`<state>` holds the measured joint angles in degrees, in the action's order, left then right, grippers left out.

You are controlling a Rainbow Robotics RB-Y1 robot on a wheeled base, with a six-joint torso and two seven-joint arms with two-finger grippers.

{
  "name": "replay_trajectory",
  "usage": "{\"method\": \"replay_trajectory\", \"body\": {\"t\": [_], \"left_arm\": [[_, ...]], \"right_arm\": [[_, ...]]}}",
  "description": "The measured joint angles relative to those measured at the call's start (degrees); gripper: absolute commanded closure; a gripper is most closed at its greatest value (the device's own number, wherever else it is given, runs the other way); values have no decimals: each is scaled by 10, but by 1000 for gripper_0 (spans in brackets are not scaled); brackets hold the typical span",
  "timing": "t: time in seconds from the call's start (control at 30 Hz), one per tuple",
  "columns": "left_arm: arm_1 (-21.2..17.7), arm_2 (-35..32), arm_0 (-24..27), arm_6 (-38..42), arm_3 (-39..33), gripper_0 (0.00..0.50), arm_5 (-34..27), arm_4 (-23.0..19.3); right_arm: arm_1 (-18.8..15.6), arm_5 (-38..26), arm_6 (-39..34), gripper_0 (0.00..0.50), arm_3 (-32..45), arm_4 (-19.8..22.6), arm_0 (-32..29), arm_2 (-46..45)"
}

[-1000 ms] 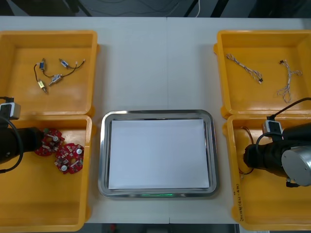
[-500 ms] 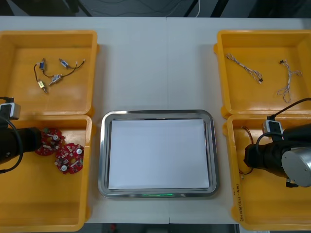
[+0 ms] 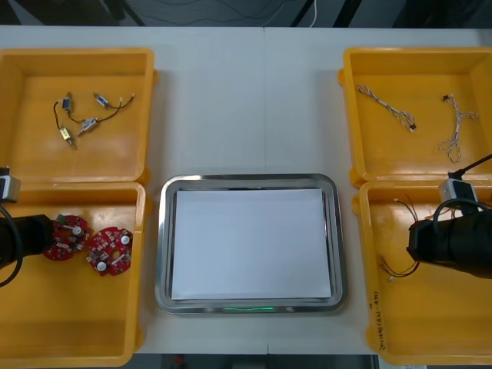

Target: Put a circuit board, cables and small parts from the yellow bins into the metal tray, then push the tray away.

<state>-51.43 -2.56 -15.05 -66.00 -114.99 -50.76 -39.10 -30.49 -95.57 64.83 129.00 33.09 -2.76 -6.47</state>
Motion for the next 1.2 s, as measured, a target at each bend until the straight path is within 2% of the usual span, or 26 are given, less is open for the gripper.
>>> {"method": "replay_trajectory", "body": {"t": [0.2, 0.33, 0.63, 0.87, 1.0, 1.2], "left_arm": [[-2, -33, -43, 0, -21, 500, 0, -11], [-3, -54, -75, -1, -37, 500, 0, -15], [-4, -77, -145, -12, -56, 500, 36, -19], [-4, -78, -167, -64, -57, 500, 47, -20], [-4, -78, -167, -67, -57, 500, 47, -20], [-4, -78, -167, -67, -57, 500, 47, -20]], "right_arm": [[-3, -97, 1, 500, 46, 65, 27, -81], [-26, -135, 28, 500, 57, 111, 46, -114], [-135, -140, 32, 500, 60, 229, 54, -179], [-214, -141, 32, 500, 63, 304, 61, -198], [-237, -141, 32, 500, 63, 344, 81, -197], [-239, -142, 32, 500, 65, 391, 125, -188]]}}
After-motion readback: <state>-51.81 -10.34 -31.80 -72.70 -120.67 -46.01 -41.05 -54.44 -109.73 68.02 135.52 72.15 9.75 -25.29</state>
